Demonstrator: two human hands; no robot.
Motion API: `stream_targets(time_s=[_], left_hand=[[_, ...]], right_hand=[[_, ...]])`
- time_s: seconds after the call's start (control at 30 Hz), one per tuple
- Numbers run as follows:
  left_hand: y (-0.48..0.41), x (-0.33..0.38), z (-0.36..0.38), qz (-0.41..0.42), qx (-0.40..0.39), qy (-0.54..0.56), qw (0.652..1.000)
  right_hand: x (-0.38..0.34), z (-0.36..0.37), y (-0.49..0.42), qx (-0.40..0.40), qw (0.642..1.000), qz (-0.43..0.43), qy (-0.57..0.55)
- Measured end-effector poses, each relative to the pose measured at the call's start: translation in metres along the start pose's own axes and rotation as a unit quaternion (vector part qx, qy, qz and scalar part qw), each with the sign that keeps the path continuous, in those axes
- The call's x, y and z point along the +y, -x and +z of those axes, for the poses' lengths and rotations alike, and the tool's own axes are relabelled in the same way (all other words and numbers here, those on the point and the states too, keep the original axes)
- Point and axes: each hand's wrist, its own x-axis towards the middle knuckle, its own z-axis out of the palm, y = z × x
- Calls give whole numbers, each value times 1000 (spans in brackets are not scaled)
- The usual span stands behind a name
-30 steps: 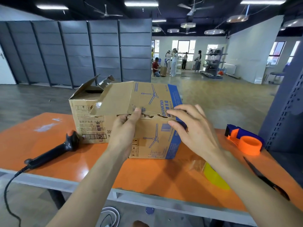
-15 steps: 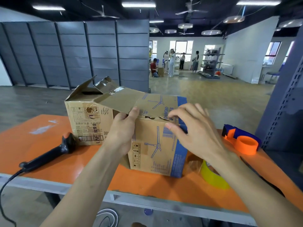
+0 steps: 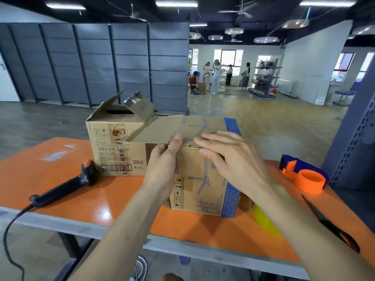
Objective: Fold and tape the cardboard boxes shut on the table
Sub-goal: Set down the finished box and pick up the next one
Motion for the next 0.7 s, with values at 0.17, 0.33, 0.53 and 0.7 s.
stream_targets(time_s=[0.17, 0.33, 0.53, 0.7], left_hand=[[-5, -5, 1, -7, 25, -2, 1000], [-10, -4, -3, -29, -62, 62, 996], [0, -8, -1, 51, -1, -45, 998], [0, -6, 7, 33, 21, 8, 999]], right_hand=[[1, 3, 0, 13, 1000, -25, 1], [3, 6, 2, 38, 998, -44, 17], [5, 9, 3, 71, 995, -62, 23], [5, 7, 3, 66, 996, -58, 24]])
